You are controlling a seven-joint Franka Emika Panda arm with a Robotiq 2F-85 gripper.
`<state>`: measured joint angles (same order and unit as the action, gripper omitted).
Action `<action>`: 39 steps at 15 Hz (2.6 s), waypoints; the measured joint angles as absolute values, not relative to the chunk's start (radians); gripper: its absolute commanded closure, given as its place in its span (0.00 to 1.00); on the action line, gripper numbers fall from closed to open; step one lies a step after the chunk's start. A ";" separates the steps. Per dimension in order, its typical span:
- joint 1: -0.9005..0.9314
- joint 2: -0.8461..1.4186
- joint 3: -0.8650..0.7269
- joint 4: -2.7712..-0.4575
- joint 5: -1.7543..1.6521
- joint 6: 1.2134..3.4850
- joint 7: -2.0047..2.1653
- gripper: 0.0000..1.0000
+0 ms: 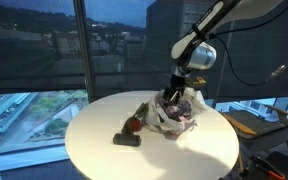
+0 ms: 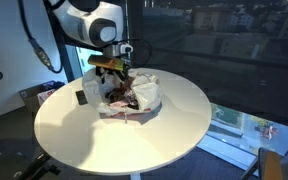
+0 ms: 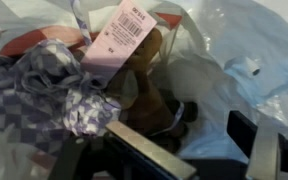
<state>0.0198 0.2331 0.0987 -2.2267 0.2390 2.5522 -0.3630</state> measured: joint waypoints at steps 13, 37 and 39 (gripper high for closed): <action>0.038 0.590 0.068 -1.922 0.119 2.450 -0.087 0.39; 0.160 0.246 -0.043 -2.082 -0.138 2.147 0.600 0.90; 0.167 0.174 -0.043 -2.137 -0.233 2.147 0.723 0.90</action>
<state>0.1675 0.1736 -0.0425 -2.1372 -0.2330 2.1475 0.7230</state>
